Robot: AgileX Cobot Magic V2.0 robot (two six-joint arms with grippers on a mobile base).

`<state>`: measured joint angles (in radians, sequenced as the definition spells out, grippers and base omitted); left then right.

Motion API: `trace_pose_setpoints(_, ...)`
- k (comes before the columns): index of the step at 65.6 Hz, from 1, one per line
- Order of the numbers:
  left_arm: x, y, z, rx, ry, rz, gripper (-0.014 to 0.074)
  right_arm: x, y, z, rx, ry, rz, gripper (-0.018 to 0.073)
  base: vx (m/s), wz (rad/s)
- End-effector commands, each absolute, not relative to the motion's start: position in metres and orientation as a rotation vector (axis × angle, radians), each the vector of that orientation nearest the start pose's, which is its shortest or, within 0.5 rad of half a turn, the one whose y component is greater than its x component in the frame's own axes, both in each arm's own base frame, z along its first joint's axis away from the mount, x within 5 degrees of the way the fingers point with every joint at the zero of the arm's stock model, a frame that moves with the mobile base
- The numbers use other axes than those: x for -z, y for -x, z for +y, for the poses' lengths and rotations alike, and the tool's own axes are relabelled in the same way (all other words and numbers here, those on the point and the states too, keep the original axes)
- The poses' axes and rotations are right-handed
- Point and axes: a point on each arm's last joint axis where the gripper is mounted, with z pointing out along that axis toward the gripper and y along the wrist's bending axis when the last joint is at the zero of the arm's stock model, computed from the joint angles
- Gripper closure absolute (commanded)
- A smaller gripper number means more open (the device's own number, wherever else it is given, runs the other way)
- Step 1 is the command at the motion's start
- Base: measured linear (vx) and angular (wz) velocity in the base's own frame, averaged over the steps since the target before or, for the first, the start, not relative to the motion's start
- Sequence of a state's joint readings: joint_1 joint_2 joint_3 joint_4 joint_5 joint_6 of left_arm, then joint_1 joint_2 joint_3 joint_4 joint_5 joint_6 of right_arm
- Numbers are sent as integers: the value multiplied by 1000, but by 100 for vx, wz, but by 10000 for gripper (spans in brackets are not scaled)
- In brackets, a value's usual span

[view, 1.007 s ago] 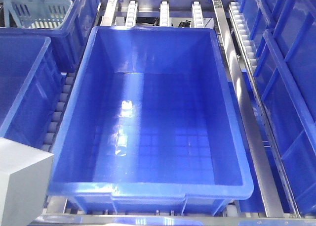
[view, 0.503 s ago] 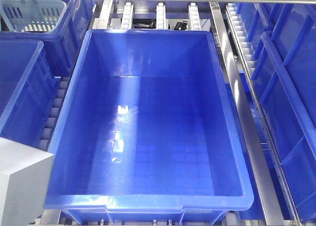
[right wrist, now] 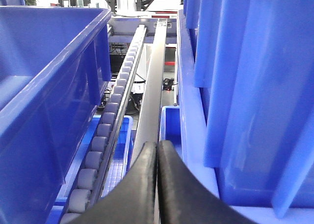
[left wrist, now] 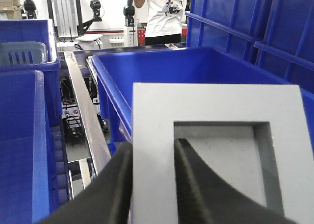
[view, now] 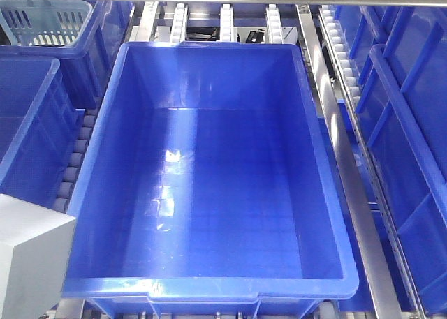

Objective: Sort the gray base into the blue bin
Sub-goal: 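Turn and stop in front of the empty blue bin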

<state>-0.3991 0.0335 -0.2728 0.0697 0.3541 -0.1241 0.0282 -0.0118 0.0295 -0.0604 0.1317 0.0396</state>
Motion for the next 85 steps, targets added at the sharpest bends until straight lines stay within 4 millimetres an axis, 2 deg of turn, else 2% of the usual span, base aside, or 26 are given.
trace_pose_setpoints(1, -288, -36, -14, 371, -231, 1467, 602, -194, -57, 1, 9, 43, 1562, 568, 0, 0)
trace_pose_setpoints(73, -288, -36, -14, 376, -228, 1464, 602, -194, -57, 1, 9, 43, 1562, 568, 0, 0)
trace_pose_setpoints(85, -303, -39, -16, 407, -210, 1327, 602, -194, -57, 1, 9, 43, 1562, 568, 0, 0)
